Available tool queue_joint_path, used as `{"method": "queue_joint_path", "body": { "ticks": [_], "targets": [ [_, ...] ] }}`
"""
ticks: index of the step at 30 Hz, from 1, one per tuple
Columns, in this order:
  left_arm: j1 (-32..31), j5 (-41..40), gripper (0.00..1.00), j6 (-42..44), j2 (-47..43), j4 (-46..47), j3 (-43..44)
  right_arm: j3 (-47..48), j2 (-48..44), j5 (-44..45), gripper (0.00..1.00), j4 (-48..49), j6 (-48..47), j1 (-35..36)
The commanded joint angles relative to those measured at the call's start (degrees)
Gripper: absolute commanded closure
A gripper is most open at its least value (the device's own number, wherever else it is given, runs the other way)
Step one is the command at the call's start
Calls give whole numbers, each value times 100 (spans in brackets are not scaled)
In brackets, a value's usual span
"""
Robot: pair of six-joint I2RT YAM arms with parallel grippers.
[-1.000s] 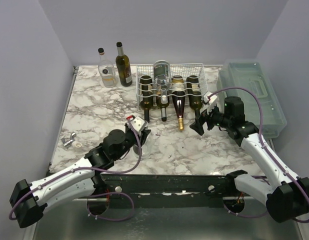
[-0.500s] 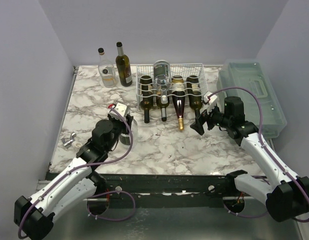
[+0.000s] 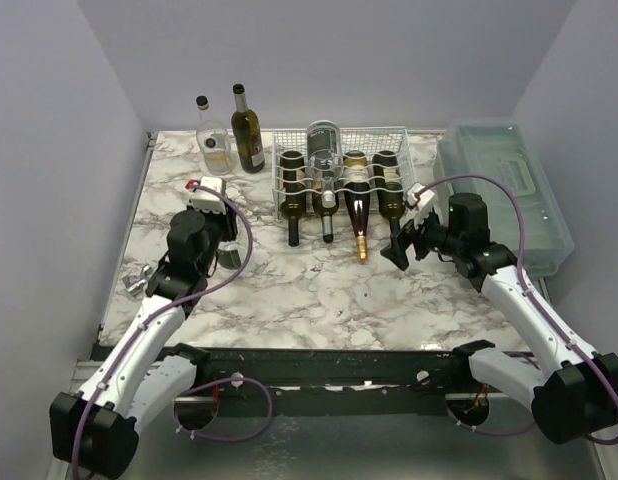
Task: Take the wine bottle off the wine rack
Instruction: Place the wine bottle at the corner of the board.
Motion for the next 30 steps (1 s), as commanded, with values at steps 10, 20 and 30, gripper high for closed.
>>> {"method": "queue_joint_path", "body": {
  "ticks": [10,20,30],
  "targets": [
    [1146,563,100,-399,1050,1784,1086,-109,-77,14,1,110,-170,-55],
    [1607,243,100,-334,2294,2307,1906,-113,-91,4,1,86,-195,-55],
    [1950,33,100,-523,3424,2591,2778,-118,-87,73,1,83,-237,-59]
  ]
}}
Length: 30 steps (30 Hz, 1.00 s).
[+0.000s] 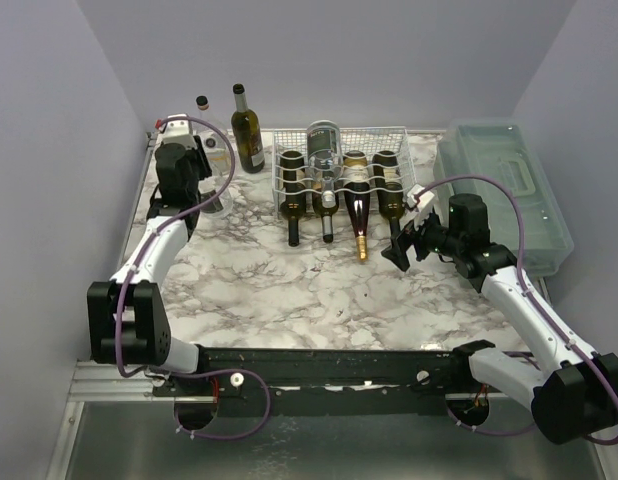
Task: Take the wine bottle off the wine rack
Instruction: Place the wine bottle at the corner of the board.
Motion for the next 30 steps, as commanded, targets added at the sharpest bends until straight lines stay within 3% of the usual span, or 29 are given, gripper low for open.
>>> {"method": "queue_joint_path", "body": {
  "ticks": [1,30],
  "targets": [
    [284,-220,100,-147,230,1239,771,-67,-72,64,1,74,-103,-22],
    [927,-574,100,-104,2531,1380,3060,-47,-39,-55,1,-2,-158,-26]
  ]
}}
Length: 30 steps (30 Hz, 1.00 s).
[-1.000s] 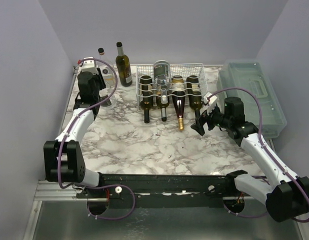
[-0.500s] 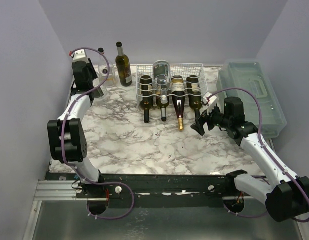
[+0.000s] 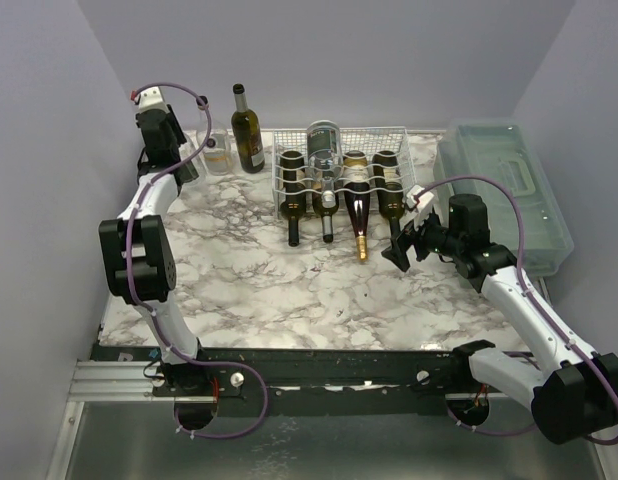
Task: Take the wine bottle off the wine rack
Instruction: Place the wine bottle at the corner of the board.
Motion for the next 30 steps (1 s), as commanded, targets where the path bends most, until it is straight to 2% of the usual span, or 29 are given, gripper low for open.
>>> {"method": "queue_joint_path", "body": {
  "ticks": [1,30],
  "targets": [
    [45,-153,100,-8,39,1103,779,-29,-33,-48,1,0,-96,-23],
    [60,-532,100,406,1239,1085,2127,20,192,-57,1,-120,-201,-26]
  ]
}}
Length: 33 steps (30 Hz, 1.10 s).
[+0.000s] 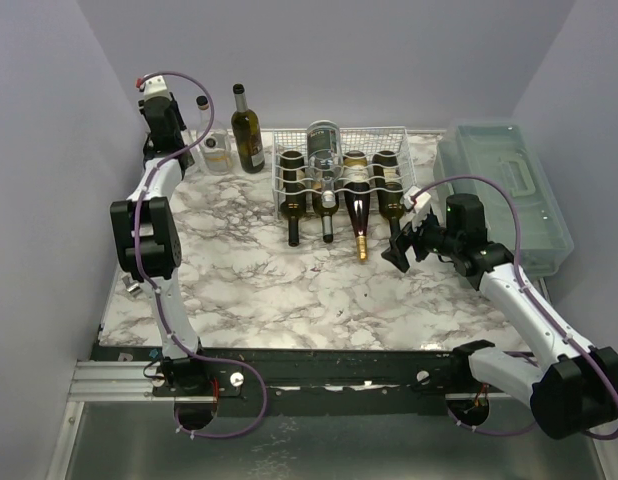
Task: Take the wine bottle off the wine rack
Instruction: Place the wine bottle at the corner of the board.
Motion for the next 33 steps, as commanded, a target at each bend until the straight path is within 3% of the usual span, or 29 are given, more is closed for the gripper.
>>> {"method": "queue_joint_path", "body": {
  "ticks": [1,13,15,21,28,33],
  "targets": [
    [28,-180,100,113,-90,1058,549,26,63,-61,1,-97,-76,-22],
    [25,-170,100,105,95,1032,617,51,119,-69,1,-135,-106,-22],
    [25,-161,91,113,118,1015,612,51,121,-69,1,-135,-112,-24],
    [26,-213,89,87,110,983,487,50,118,-65,1,-145,-128,-22],
    [25,-214,41,110,-66,971,351,42,100,-39,1,-128,-137,-27],
    [25,-198,28,100,-356,953,145,4,62,3,1,-92,-132,-24]
  ]
}}
